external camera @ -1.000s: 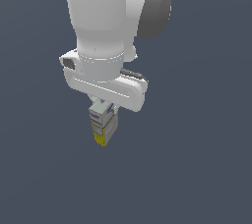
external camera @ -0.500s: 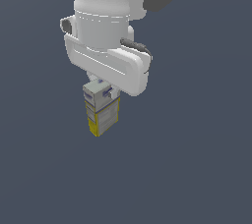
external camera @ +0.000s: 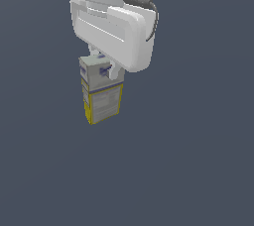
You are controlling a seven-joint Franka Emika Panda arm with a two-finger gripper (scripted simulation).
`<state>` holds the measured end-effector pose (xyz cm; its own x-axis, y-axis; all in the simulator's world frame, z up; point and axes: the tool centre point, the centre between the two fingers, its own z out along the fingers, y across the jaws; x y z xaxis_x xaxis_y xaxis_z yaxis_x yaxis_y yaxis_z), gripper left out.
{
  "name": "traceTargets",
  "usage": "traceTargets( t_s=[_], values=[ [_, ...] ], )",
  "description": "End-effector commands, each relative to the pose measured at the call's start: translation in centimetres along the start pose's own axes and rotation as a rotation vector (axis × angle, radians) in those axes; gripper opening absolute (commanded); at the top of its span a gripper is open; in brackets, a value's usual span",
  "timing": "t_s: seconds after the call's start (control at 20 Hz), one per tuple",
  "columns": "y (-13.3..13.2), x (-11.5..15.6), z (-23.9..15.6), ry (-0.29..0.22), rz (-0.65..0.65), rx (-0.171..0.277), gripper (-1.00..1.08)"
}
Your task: Pick up the object and move it to a goal position.
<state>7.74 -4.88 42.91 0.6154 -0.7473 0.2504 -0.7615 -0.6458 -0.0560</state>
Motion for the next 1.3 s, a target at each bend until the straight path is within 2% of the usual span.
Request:
traceTargets(
  t_s=[0.0, 0.75, 1.25],
  values=[
    [0.0, 0.0, -1.5, 0.014, 0.057, -0.005, -1.00],
    [0.0, -0.3, -10.0, 0.094, 0.381, -0.037, -1.00],
    [-0.3, -0.6, -13.3, 0.124, 0.506, -0.052, -1.00]
  ],
)
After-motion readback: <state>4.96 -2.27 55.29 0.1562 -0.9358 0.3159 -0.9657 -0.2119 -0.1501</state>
